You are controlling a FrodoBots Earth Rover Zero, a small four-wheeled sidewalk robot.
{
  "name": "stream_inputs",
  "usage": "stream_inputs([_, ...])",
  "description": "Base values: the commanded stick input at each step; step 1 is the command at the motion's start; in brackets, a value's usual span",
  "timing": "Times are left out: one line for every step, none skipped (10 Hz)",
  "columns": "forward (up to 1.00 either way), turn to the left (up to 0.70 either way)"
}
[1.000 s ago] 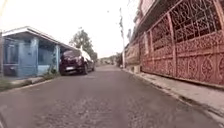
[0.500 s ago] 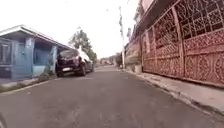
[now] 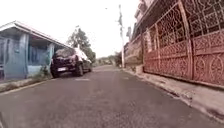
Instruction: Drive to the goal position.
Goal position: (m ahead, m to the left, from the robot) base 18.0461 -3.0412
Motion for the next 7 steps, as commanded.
stream_inputs([0.7,0.0])
stream_inputs([0.7,0.0])
stream_inputs([0.7,0.0])
stream_inputs([0.7,0.0])
stream_inputs([0.7,0.0])
stream_inputs([0.7,0.0])
stream_inputs([0.7,0.0])
